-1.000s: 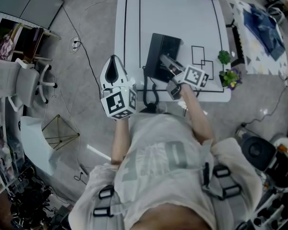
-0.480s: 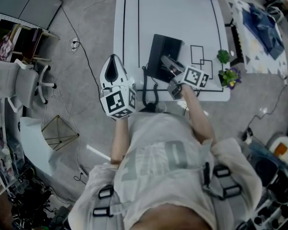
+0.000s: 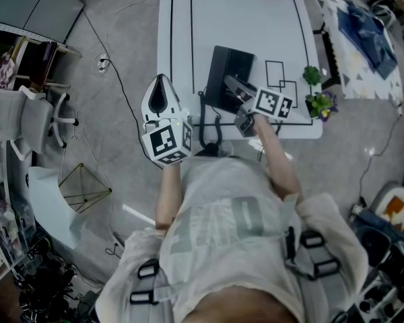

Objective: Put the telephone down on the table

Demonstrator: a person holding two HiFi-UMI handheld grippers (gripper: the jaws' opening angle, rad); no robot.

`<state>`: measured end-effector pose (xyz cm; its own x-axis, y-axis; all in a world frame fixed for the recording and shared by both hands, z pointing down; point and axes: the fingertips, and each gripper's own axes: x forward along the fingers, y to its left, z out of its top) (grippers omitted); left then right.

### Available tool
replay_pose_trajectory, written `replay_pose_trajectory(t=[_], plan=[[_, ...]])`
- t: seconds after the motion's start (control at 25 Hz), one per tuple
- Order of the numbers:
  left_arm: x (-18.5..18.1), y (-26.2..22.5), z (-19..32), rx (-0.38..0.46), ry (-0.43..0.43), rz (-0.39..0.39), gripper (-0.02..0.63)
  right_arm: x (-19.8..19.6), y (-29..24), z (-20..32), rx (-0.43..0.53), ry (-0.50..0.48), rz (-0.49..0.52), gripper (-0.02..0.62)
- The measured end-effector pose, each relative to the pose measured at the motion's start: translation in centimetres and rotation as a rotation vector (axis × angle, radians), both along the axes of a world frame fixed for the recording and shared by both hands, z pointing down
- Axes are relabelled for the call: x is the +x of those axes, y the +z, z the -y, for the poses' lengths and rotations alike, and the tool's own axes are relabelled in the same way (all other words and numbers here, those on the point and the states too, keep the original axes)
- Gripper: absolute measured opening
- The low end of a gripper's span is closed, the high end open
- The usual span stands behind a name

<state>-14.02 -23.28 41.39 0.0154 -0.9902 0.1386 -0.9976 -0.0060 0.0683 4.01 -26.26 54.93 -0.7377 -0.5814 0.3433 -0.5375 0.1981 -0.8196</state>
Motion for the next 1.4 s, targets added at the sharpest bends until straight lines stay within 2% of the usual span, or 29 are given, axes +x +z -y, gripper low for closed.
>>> replay_pose_trajectory(t=[0.12, 0.4, 0.76, 0.96, 1.4], plan=[[0.1, 0.1, -0.2, -0.002, 0.005, -0.001, 0.009, 0.6, 0.4, -0.1, 0.011, 0.006, -0.075, 0.184], [-0.5, 0.1, -0.3, -0.001, -0.003, -0.006, 0.009, 2.0, 1.2, -0.2, 0.006, 0.024, -0.149, 0.235], [-0.5, -0.2, -0.1, 0.01, 0.005, -0.007, 0.009, 3.2, 1.8, -0.4, -0.012, 0.072, -0.255, 0.267], [0.2, -0.1, -0.1, 0.01, 0.022, -0.004, 0.009, 4.0, 1.7, -0.2, 0.019, 0.114, -0.342, 0.27], [-0.4, -0.5, -0.3, 0.019, 0.01, 0.005, 0.009, 4.2, 1.7, -0.2, 0.012, 0.144, -0.357, 0.27]])
